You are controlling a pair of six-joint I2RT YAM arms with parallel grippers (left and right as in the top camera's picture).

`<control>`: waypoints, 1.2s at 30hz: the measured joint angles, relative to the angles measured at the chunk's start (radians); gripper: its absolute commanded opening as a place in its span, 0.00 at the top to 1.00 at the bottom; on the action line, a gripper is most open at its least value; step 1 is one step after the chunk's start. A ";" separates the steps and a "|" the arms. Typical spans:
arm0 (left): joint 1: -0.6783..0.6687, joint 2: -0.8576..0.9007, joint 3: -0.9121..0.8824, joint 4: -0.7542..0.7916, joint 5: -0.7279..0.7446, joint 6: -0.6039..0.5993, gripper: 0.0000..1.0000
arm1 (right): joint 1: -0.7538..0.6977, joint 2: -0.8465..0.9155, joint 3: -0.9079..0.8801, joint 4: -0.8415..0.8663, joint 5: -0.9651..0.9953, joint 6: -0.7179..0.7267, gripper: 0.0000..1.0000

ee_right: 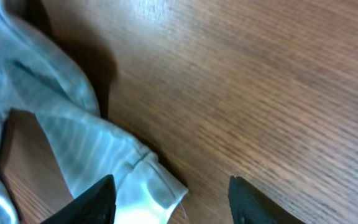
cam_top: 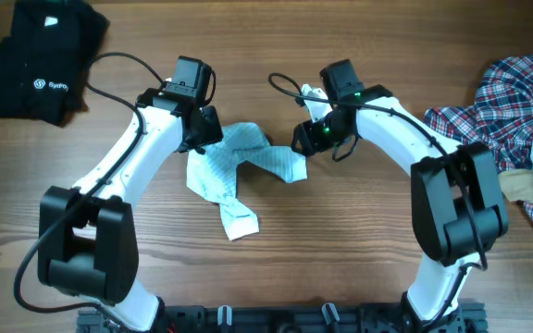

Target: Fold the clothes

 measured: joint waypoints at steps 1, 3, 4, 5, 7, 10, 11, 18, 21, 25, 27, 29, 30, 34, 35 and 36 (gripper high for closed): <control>0.000 0.000 0.000 0.000 0.000 0.000 0.55 | 0.000 0.002 0.000 -0.014 -0.006 -0.015 0.45; 0.000 0.000 0.000 0.000 0.000 0.000 0.54 | 0.000 0.004 0.000 -0.029 -0.015 -0.045 0.45; 0.000 0.000 0.000 0.000 0.000 0.000 0.54 | 0.002 0.005 0.000 -0.032 -0.018 -0.059 0.45; 0.000 0.000 0.000 0.000 0.000 0.000 0.54 | 0.002 0.005 0.000 -0.035 -0.023 -0.068 0.45; 0.000 0.000 0.000 0.000 0.000 0.000 0.53 | 0.006 0.005 0.000 -0.051 -0.042 -0.093 0.45; 0.000 0.000 0.000 0.000 0.000 0.000 0.53 | 0.011 0.005 0.000 -0.057 -0.060 -0.123 0.45; 0.000 0.000 0.000 0.000 0.000 0.000 0.53 | 0.012 0.005 0.000 -0.057 -0.063 -0.127 0.45; 0.000 0.000 0.000 0.000 0.000 0.000 0.51 | 0.024 0.026 0.000 -0.053 -0.071 -0.168 0.46; 0.000 0.000 0.000 0.000 0.000 0.000 0.51 | 0.024 0.045 0.000 -0.047 -0.079 -0.179 0.46; 0.000 0.000 0.000 0.000 0.000 0.000 0.51 | 0.024 0.050 0.000 -0.046 -0.105 -0.193 0.55; 0.000 0.000 0.000 0.000 0.000 0.000 0.50 | 0.028 0.054 0.000 -0.044 -0.113 -0.201 0.69; 0.000 0.000 0.000 0.000 0.000 0.000 0.50 | 0.037 0.057 0.000 -0.041 -0.115 -0.204 0.83; 0.000 0.000 0.000 0.000 0.000 0.000 0.50 | 0.043 0.058 0.000 -0.040 -0.114 -0.204 0.89; 0.000 0.000 0.000 0.000 0.000 0.000 0.47 | 0.056 0.061 0.000 -0.039 -0.107 -0.208 0.96; 0.000 0.000 0.000 0.000 0.000 0.000 0.46 | 0.056 0.061 0.000 -0.040 -0.105 -0.208 0.96; 0.000 0.000 0.000 0.000 0.000 0.000 0.46 | 0.056 0.061 0.000 -0.040 -0.104 -0.208 0.96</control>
